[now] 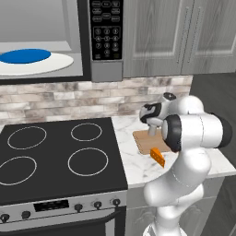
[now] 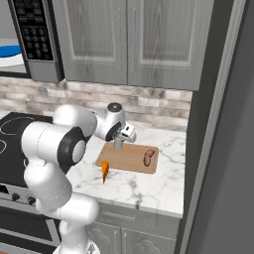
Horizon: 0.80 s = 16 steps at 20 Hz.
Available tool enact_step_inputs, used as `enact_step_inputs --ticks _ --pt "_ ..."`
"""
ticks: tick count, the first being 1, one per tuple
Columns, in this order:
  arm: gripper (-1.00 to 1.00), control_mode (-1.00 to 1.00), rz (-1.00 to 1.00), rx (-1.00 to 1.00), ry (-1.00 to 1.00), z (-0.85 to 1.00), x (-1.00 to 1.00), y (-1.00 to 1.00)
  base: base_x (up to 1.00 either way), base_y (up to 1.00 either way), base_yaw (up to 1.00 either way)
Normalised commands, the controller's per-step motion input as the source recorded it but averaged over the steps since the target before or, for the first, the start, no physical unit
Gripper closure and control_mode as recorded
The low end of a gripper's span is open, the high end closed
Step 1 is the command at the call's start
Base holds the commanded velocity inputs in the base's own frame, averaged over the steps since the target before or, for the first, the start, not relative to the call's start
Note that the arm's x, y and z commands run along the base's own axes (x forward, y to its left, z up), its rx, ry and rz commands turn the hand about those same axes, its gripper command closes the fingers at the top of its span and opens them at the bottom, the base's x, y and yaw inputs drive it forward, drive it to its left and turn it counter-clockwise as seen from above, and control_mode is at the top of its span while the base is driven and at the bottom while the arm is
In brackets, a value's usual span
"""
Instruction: Retrieve the reheated potato from the microwave, then place the potato, cheese, and condiment on the cutting board.
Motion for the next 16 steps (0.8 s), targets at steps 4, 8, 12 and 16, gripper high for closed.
enact_step_inputs --ticks 4,8,12,16 --pt "1.00 -1.00 0.00 0.00 -0.01 0.00 -0.08 0.31 0.00 0.00 0.00" --pt "1.00 -1.00 0.00 0.00 0.00 0.00 -0.10 0.20 0.00 0.00 0.00" --pt "1.00 -1.00 0.00 0.00 0.00 -0.10 -0.04 0.04 0.00 0.00 0.00" --pt "1.00 -1.00 0.00 0.00 0.00 -0.17 0.00 0.02 0.00 0.00 0.00"
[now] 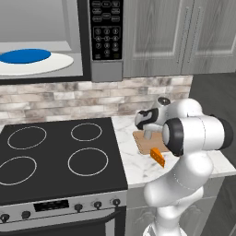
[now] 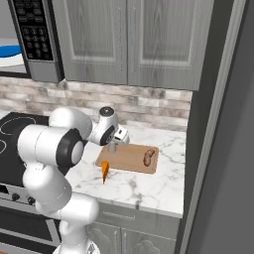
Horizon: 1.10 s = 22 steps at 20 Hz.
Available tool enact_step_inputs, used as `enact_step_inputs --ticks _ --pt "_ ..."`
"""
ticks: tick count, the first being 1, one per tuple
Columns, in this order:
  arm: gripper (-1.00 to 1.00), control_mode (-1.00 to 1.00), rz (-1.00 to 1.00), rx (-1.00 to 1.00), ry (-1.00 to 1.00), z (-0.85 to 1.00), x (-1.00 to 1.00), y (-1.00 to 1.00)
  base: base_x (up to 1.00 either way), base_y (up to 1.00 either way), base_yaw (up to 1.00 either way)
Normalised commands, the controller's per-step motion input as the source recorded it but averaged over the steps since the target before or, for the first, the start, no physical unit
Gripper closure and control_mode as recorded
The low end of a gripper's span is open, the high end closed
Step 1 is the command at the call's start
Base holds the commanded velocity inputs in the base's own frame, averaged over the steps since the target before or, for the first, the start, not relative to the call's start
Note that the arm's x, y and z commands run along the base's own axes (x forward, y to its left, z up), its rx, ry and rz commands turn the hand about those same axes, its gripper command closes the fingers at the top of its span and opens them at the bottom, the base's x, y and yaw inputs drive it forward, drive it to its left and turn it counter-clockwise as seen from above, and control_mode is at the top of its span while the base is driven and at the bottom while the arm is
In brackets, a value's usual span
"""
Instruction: Retrieve the reheated potato from the microwave, then place the potato, cheese, and condiment on the cutting board.
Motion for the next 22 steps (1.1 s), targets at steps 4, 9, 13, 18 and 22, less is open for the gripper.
enact_step_inputs --ticks 4,9,13,18,22 --pt "1.00 -1.00 0.00 0.00 0.00 -0.17 0.00 0.04 0.00 0.00 0.00" --pt "1.00 -1.00 0.00 0.00 0.00 -0.13 0.00 0.00 0.00 0.00 0.00" --pt "1.00 -1.00 0.00 0.00 0.00 -0.11 0.00 0.00 0.00 0.00 0.00" --pt "1.00 -1.00 0.00 0.00 0.00 -0.15 0.00 0.00 0.00 0.00 0.00" --pt "1.00 -1.00 0.00 0.00 0.01 -0.19 0.00 0.01 0.00 0.00 0.00"
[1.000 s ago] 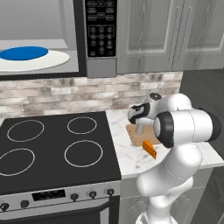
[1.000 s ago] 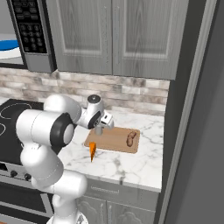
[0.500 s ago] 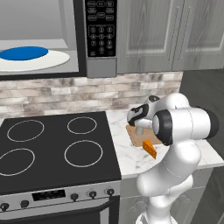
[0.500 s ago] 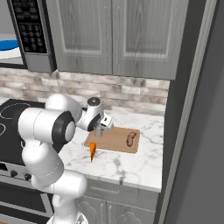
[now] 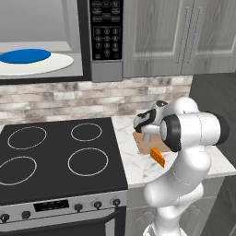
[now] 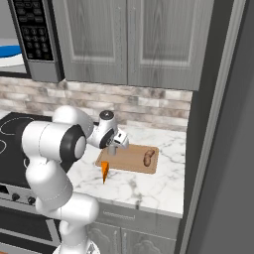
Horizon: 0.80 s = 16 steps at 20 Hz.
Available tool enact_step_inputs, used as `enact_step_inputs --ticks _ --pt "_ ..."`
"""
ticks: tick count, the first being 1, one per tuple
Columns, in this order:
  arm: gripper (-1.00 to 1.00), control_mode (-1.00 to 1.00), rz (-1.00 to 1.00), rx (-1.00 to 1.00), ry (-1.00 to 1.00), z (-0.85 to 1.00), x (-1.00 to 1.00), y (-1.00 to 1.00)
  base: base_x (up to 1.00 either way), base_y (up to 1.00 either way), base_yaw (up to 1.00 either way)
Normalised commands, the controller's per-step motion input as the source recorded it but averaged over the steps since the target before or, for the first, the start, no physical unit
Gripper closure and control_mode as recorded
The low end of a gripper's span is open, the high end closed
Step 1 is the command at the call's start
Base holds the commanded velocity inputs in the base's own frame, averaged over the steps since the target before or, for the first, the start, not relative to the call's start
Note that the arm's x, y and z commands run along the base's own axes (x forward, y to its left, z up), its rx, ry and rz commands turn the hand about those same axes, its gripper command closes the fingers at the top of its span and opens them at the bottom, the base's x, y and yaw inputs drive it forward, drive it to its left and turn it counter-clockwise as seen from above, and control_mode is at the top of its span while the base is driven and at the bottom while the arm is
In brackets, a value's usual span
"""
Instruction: Retrieve the reheated potato from the microwave, then place the potato, cheese, and condiment on the cutting board.
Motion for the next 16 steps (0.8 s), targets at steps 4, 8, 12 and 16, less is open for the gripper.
enact_step_inputs --ticks 4,8,12,16 --pt "1.00 -1.00 0.00 0.00 0.02 -0.18 -0.01 0.00 0.00 0.00 0.00" --pt "-1.00 -1.00 0.00 0.00 0.03 -0.21 -0.12 0.00 0.00 0.00 0.00" --pt "-1.00 -1.00 0.00 0.00 0.00 -0.07 -0.13 0.00 0.00 0.00 0.00" --pt "-1.00 -1.00 0.00 0.00 0.00 0.00 -0.19 0.00 0.00 0.00 0.00"
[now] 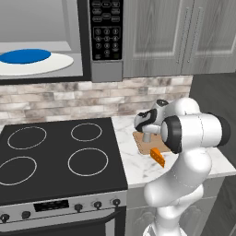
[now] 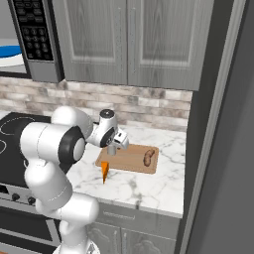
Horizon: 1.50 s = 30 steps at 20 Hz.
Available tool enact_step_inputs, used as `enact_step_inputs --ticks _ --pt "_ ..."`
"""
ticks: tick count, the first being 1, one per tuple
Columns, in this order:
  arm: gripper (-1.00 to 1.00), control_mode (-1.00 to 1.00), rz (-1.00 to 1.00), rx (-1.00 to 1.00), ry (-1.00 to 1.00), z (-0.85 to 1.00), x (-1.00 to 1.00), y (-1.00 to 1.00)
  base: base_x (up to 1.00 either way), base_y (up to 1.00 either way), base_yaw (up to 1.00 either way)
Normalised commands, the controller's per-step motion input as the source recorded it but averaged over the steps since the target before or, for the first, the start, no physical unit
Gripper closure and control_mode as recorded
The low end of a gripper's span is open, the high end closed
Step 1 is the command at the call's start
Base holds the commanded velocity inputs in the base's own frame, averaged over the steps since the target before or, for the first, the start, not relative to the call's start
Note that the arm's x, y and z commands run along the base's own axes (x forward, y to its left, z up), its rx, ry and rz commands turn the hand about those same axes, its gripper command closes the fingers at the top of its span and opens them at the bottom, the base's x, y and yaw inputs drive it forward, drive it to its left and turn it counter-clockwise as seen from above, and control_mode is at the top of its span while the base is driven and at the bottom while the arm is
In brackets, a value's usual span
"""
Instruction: Retrieve the reheated potato from the microwave, then place the potato, cheese, and condiment on the cutting board.
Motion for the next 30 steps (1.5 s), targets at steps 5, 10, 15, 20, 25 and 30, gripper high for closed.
enact_step_inputs --ticks 5,10,15,20,25,30 --pt "-1.00 -1.00 0.00 0.00 0.00 0.12 -0.14 0.00 0.00 0.00 0.00" --pt "-1.00 -1.00 0.00 0.00 0.00 0.24 -0.18 0.00 0.00 0.00 0.00" --pt "-1.00 -1.00 -0.02 0.00 0.00 0.23 -0.35 0.00 0.00 0.00 0.00" --pt "-1.00 -1.00 -0.01 -0.02 0.00 -0.01 -0.55 0.00 0.00 0.00 0.00" --pt "-1.00 -1.00 0.00 -0.01 0.00 -0.01 -0.44 -0.06 0.00 0.00 0.00" --pt "-1.00 -1.00 0.00 -0.05 -0.02 -0.05 -0.38 -0.01 0.00 0.00 0.00"
